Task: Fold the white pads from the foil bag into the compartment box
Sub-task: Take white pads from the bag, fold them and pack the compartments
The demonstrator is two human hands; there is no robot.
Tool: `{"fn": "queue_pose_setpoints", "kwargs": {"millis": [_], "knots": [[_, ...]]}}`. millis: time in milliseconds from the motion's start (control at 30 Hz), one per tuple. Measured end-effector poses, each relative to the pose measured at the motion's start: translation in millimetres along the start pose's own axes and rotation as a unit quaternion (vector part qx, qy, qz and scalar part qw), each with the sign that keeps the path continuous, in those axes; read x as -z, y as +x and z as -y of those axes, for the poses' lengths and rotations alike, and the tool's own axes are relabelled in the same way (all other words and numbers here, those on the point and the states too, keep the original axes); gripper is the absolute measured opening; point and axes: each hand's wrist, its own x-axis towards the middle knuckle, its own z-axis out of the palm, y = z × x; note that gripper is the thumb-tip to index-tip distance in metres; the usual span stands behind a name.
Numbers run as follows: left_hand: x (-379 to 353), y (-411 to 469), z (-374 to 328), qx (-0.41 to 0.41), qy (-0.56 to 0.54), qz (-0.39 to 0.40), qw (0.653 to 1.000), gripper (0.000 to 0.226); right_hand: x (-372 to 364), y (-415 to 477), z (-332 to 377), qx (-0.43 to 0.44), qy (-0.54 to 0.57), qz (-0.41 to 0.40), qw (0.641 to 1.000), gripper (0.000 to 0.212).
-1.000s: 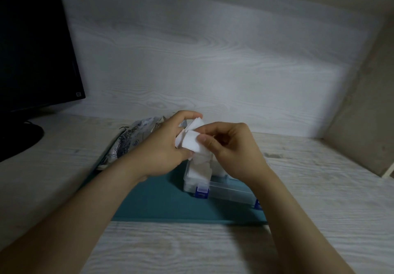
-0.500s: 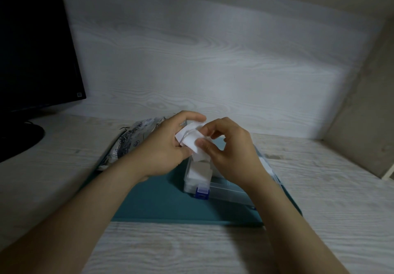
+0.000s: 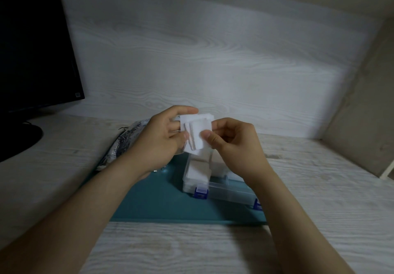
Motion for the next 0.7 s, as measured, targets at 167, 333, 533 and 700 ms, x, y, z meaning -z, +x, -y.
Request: {"fn": "queue_pose_setpoints", "kwargs": {"millis": [167, 333, 533, 700], "knots": [[0.5, 0.5, 0.6, 0.009, 0.012, -0.014, 1.000, 0.056, 2.5, -0.9, 4.1, -0.061, 0.056, 0.011, 0.997, 0.015], [-0.1, 0.4, 1.7, 0.009, 0.026, -0.024, 0.999, 0.055, 6.5, -1.7, 10.2, -0.085, 0.131, 0.016, 0.988, 0.022], [-1.7, 1.3, 2.3, -0.004, 0.038, 0.015, 0.999, 0.061, 2.6, -6.7, 16.7, -0.055, 0.137, 0.036, 0.988, 0.015], [-4.7, -2.4, -1.3, -0.006, 0.031, 0.050, 0.998, 0.068, -3.5, -6.1, 16.0, -0.030, 0.069, -0.005, 0.997, 0.018]]}}
